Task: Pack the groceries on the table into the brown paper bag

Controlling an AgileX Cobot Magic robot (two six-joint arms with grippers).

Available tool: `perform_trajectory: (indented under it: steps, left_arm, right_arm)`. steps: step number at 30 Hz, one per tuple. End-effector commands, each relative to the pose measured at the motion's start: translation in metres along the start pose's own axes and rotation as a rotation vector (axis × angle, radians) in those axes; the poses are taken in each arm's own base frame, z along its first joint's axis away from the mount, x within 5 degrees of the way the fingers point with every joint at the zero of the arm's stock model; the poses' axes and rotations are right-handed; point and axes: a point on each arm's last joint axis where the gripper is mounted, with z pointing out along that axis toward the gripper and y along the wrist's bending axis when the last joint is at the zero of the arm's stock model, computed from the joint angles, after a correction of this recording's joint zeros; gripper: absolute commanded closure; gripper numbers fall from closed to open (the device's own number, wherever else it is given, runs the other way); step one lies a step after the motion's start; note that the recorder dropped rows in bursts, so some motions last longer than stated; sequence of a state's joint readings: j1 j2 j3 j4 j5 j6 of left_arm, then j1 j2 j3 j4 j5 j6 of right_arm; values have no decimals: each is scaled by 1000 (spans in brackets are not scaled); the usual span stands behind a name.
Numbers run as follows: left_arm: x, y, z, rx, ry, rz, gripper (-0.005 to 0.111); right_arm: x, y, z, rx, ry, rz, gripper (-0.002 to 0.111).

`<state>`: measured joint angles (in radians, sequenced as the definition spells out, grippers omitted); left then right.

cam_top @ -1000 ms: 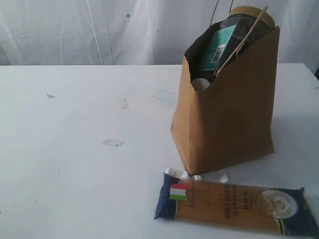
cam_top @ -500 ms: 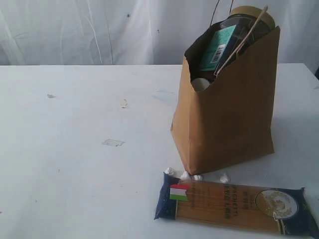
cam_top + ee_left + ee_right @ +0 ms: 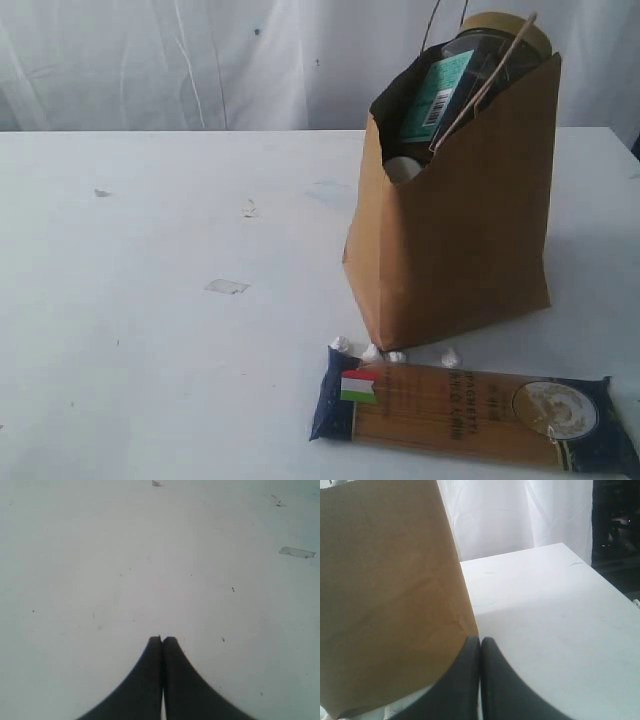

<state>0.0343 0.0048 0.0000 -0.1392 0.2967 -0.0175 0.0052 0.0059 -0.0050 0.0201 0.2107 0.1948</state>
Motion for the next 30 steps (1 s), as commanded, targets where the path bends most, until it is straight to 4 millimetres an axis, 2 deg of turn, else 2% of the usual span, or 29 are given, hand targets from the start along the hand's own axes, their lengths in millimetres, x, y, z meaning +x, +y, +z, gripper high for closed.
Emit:
perform_trajectory:
  steps: [1,3,7,13,15,17,18,21,23,24,25,26,27,28,29,30]
  left_arm:
    - [1,0,0,0,4,-8,107]
    - [1,0,0,0,4,-8,107]
    - [1,0,0,0,4,-8,107]
    - [-7,1,-1,-20,-84,-10,107]
    - [-9,2,-1,-23,-102,-10,107]
    - [-9,2,-1,-23,-108,-10,107]
    - [-9,2,-1,-23,-108,-10,107]
    - [-9,2,-1,-23,-108,-10,107]
    - [-9,2,-1,-23,-108,-10,107]
    - [-9,2,-1,-23,-108,-10,107]
    - [-9,2,-1,-23,-108,-10,107]
    - [-9,2,-1,-23,-108,-10,107]
    - [-9,2,-1,-23,-108,-10,107]
    - [-9,2,-1,-23,-108,-10,107]
    - [-9,2,-1,-23,-108,-10,107]
    - [-9,2,-1,-23,-108,-10,107]
  right_arm:
    - [1,-1,0,5,-4,-3,108]
    - [-1,0,0,-2,-27,32,108]
    - [-10,3,-1,-57,-121,380,108]
    - [-21,3,-3,-97,-238,475,108]
    - [-28,3,-5,-139,-313,633,108]
    - [-42,1,-11,-236,-453,880,108]
    - [-52,1,-16,-298,-538,948,108]
    - [-90,1,-44,-466,-868,976,108]
    - [-114,3,-56,-504,-946,1012,108]
    - [-141,11,-65,-529,-979,959,108]
    - [-153,16,-69,-524,-982,888,108]
    - [-182,33,-78,-482,-973,591,108]
    - [-192,41,-80,-441,-952,437,108]
    - [-213,53,-77,-273,-823,40,108]
    - [-222,53,-73,-188,-759,-79,108]
    - [-228,44,-52,16,-571,-238,108]
